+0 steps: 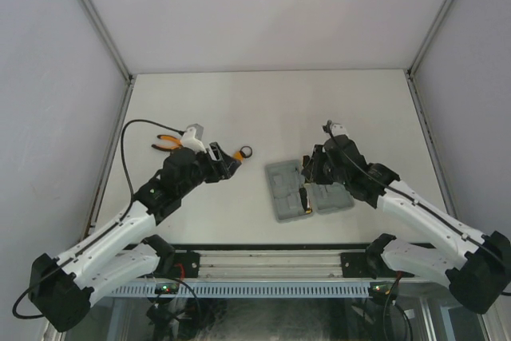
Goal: Sort the tools into containers
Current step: Pick up the screwdriver from the center of the board.
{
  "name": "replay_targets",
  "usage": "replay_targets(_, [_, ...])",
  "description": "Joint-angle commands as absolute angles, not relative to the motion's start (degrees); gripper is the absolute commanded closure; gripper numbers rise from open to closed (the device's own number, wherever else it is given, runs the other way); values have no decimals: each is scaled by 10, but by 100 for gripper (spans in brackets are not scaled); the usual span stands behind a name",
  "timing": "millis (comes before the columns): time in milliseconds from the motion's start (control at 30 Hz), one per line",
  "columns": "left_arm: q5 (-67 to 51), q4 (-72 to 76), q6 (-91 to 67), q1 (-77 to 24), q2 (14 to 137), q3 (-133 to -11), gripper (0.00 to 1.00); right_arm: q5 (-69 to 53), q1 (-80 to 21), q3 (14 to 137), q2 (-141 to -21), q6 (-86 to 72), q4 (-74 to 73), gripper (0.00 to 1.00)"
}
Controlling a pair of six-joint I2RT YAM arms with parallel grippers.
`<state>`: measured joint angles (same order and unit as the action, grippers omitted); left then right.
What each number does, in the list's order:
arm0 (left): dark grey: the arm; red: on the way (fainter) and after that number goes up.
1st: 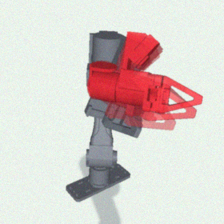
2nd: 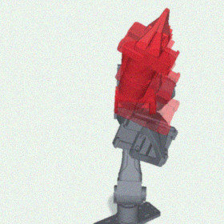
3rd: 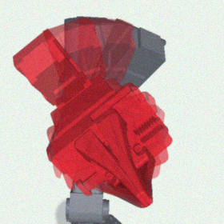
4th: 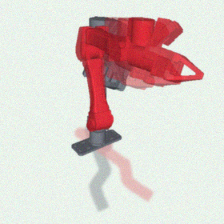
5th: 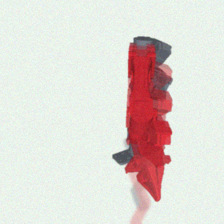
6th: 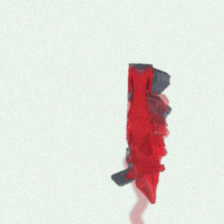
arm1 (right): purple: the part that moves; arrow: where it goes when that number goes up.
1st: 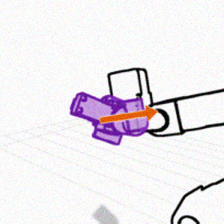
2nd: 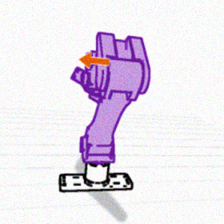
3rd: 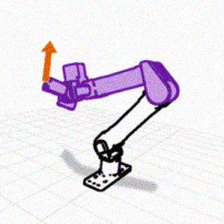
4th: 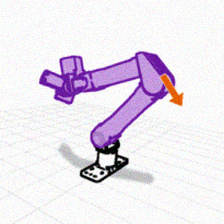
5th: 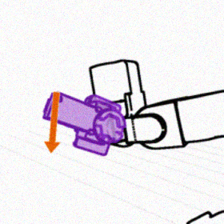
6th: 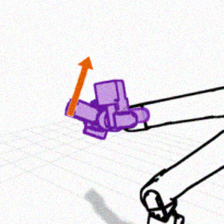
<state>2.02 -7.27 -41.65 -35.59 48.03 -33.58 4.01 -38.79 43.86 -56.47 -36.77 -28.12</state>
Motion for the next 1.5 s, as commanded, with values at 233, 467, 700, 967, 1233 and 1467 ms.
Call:
replay_targets(233, [78, -79, -364, -351, 544, -360, 32, 17, -350, 520, -702, -291, -289, 100])
replay_targets(467, [27, 1, -382, -354, 608, -343, 37, 3, -352, 537, -772, -279, -246, 100])
replay_targets(700, [15, 38, -402, -360, 678, -360, 39, 7, -362, 544, -825, -272, -215, 100])
replay_targets(967, [-9, 109, -403, -379, 739, -357, 41, 25, -377, 567, -888, -262, -198, 100])
replay_targets(1233, [-39, 181, -405, -392, 795, -350, 47, 35, -377, 591, -939, -239, -202, 100])
replay_targets(1467, [-41, 218, -438, -414, 823, -340, 50, 50, -380, 591, -956, -230, -204, 100])
